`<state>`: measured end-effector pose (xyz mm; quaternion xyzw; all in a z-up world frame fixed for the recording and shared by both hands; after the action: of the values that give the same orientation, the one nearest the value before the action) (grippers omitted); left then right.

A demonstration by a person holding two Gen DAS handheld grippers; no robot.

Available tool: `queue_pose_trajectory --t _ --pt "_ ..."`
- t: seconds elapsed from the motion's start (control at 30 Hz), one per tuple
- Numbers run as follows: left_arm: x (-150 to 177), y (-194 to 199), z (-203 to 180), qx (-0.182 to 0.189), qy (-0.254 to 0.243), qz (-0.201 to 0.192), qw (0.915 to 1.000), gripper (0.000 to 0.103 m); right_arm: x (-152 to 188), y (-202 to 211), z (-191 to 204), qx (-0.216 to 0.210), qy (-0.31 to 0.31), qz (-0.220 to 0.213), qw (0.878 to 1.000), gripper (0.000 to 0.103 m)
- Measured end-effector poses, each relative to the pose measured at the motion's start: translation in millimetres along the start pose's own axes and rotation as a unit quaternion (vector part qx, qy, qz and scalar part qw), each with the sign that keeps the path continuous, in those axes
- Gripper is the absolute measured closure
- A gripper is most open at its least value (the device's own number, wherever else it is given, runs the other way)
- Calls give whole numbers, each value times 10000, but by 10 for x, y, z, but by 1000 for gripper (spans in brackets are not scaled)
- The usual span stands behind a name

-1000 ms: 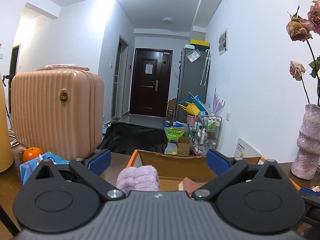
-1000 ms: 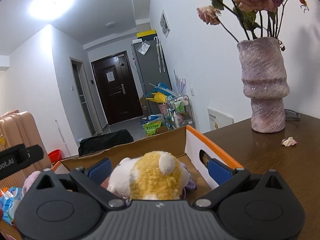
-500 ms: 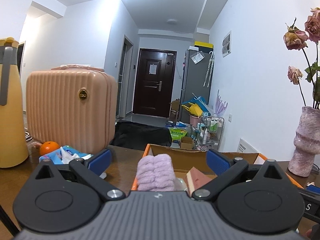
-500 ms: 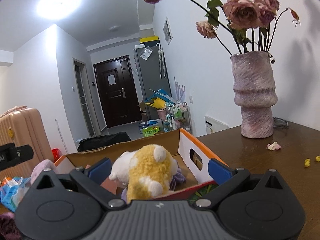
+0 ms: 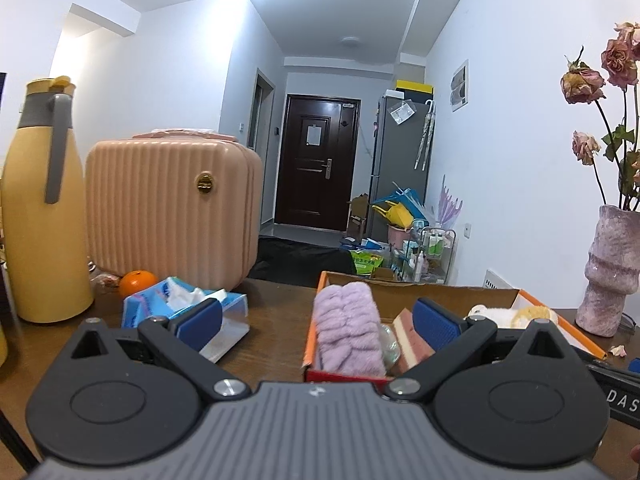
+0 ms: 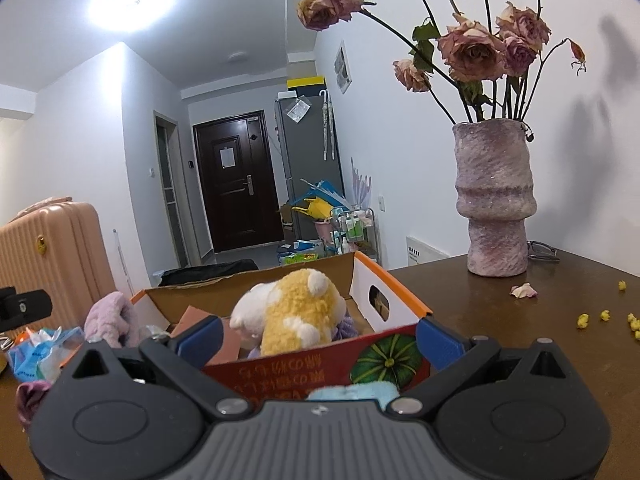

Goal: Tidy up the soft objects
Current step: 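Move both tools back toward the remaining items on the table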

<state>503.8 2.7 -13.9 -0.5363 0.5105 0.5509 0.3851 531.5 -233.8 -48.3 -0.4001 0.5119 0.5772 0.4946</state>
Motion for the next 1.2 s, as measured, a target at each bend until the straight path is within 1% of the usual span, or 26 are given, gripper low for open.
queue_pose_trajectory --t 0.2,0.47,0.63,0.97,1.2 --pt "25 209 133 -54 -61 3 10000 0 47 235 34 -37 135 -26 9999 0" --pt "87 478 318 -44 -161 86 9998 0 134 515 138 -168 288 42 9994 0" --pt "125 577 440 -28 -263 176 9995 0 201 616 233 -301 375 172 9987 0" --pt "184 615 677 91 -220 416 9989 0 299 689 523 -457 697 249 9962 0" --pt "189 556 803 94 -274 485 9984 0 376 571 775 -526 883 416 9938 0"
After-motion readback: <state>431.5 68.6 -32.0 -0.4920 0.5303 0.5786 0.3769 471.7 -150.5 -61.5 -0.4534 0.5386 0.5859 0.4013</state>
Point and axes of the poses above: each gripper's, at about its wrist camera, not at the fingertips, and y roughly against the way its jaws point, z to its left, x to its underside, the point moved 8 cm from there along -y, roughly the way its jaws point, and after that the axes turned 4 degrees about -z, right-handed, at the moved point
